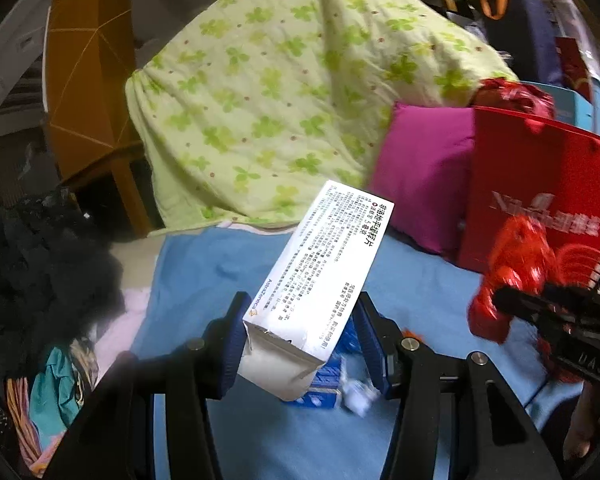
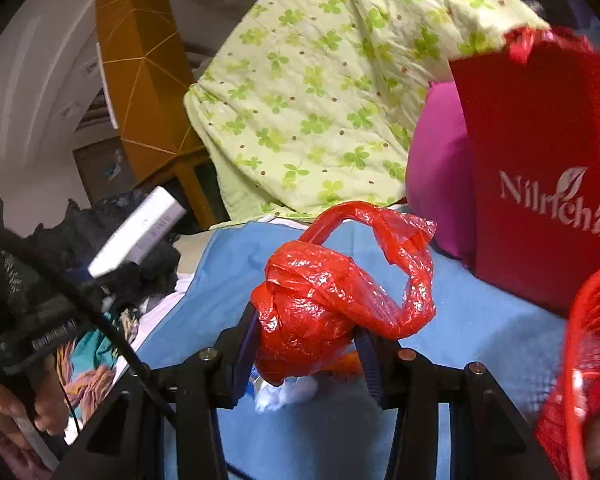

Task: Collect trash
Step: 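Lift the white box and red bag and carry both toward the red basket, then lower both held items over the red mesh basket and open both tools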

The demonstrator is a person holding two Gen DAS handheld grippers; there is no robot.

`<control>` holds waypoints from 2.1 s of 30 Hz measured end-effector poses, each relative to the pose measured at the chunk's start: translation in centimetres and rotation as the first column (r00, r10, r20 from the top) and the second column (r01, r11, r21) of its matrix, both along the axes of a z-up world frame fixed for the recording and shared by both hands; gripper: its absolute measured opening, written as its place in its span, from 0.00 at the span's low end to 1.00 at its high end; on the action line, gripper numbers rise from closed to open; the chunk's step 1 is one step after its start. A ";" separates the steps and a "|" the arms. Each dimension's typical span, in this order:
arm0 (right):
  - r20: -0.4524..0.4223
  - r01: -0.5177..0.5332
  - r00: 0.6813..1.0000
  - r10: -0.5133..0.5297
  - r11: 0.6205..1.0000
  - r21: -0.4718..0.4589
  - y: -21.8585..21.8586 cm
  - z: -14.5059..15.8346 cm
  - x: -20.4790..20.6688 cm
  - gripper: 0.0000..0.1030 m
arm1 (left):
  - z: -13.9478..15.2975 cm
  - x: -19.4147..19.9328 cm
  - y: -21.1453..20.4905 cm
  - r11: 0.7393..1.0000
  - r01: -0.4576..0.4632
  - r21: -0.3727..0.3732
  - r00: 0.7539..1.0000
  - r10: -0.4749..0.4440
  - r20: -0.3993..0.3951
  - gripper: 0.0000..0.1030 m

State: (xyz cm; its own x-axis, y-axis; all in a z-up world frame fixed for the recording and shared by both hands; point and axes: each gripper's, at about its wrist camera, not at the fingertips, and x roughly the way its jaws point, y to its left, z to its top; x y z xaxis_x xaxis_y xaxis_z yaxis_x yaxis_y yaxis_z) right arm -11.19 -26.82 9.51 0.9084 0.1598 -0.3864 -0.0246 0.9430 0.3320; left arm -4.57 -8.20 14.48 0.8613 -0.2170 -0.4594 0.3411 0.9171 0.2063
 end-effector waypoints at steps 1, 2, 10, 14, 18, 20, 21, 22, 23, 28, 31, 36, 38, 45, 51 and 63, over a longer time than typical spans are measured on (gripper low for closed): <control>0.013 -0.002 1.000 0.002 1.000 -0.006 0.1 0.7 -0.8 0.47 | 0.3 -1.1 -0.1 1.000 0.002 0.007 1.000 -0.002 0.011 0.52; 0.034 -0.001 0.999 0.002 1.000 -0.015 0.2 1.6 -1.9 0.47 | 0.6 -2.0 -0.1 1.000 0.001 0.009 1.000 -0.002 0.018 0.52; 0.079 0.031 0.996 -0.031 1.000 -0.002 -0.1 4.8 -6.9 0.48 | 2.6 -6.9 0.4 1.000 -0.020 0.023 0.998 0.018 0.062 0.52; 0.088 0.033 0.995 -0.035 0.999 0.022 -0.5 5.5 -8.3 0.48 | 3.0 -8.4 0.3 0.999 -0.021 0.040 0.996 0.018 0.082 0.53; 0.092 0.037 0.995 -0.042 0.998 0.047 -1.3 5.8 -8.9 0.48 | 3.3 -9.0 -0.1 0.999 -0.021 0.047 0.996 0.016 0.089 0.53; 0.097 0.040 0.994 -0.045 0.998 0.049 -1.6 5.9 -9.4 0.48 | 3.4 -9.1 -0.3 0.999 -0.020 0.050 0.996 0.015 0.093 0.53; 0.099 0.040 0.994 -0.045 0.998 0.048 -1.7 5.9 -9.6 0.48 | 3.4 -9.3 -0.4 0.999 -0.018 0.052 0.995 0.013 0.095 0.53; 0.102 0.041 0.994 -0.046 0.998 0.047 -1.8 6.0 -9.9 0.48 | 3.4 -9.4 -0.6 0.998 -0.015 0.053 0.995 0.010 0.095 0.53; 0.104 0.042 0.993 -0.047 0.998 0.048 -1.9 6.0 -10.1 0.48 | 3.4 -9.5 -0.8 0.998 -0.013 0.054 0.995 0.008 0.095 0.53; 0.108 0.049 0.993 -0.055 0.997 0.060 -2.6 6.0 -10.6 0.48 | 3.4 -9.9 -1.9 0.998 0.000 0.065 0.995 -0.006 0.096 0.53; 0.111 0.052 0.992 -0.059 0.997 0.061 -2.8 6.0 -11.0 0.48 | 3.4 -10.0 -2.4 0.998 0.006 0.070 0.995 -0.013 0.094 0.53; 0.115 0.057 0.991 -0.065 0.996 0.072 -3.0 6.0 -11.4 0.48 | 3.3 -10.0 -3.0 0.997 0.019 0.080 0.996 -0.026 0.091 0.53; 0.115 0.056 0.991 -0.065 0.996 0.075 -3.0 6.0 -11.5 0.48 | 3.4 -10.0 -3.2 0.996 0.021 0.084 0.995 -0.029 0.091 0.53; 0.121 0.061 0.990 -0.071 0.995 0.084 -3.3 6.2 -11.8 0.48 | 3.6 -10.1 -3.6 0.996 0.032 0.088 0.995 -0.040 0.090 0.53; 0.127 0.066 0.989 -0.077 0.994 0.088 -3.8 6.3 -12.3 0.48 | 3.7 -10.3 -4.4 0.994 0.046 0.095 0.995 -0.054 0.088 0.53; 0.122 0.089 0.987 -0.101 0.991 0.104 -4.3 5.9 -13.2 0.48 | 3.4 -10.4 -5.6 0.992 0.066 0.107 0.994 -0.075 0.078 0.53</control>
